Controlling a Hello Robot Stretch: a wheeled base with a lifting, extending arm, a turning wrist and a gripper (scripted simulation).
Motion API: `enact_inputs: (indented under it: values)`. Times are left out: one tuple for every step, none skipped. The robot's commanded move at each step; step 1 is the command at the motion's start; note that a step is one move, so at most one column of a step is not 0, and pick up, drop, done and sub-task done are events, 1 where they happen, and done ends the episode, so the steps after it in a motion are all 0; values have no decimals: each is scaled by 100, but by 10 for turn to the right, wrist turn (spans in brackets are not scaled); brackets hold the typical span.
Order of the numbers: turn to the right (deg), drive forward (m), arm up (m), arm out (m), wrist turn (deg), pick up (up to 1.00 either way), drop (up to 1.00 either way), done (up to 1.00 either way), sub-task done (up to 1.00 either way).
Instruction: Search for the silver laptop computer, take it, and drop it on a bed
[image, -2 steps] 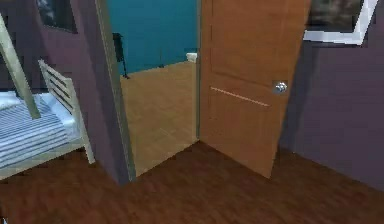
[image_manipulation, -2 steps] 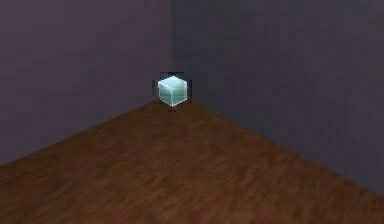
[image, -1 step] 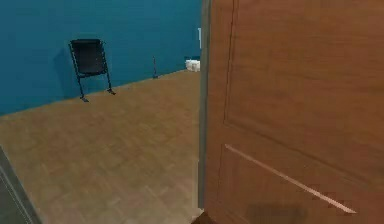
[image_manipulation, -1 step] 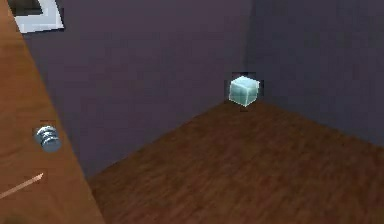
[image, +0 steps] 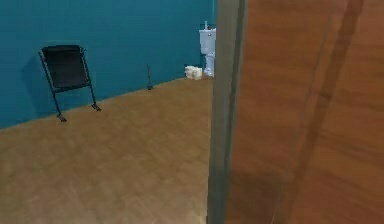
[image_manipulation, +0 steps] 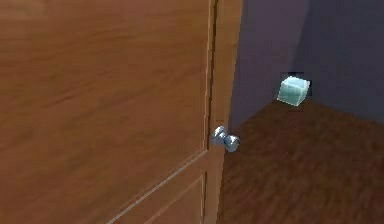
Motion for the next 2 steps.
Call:
enact_inputs:
  values:
    - [-420,0,0,0,0,0,0,0,0]
    - [0,40,0,0,0,0,0,0,0]
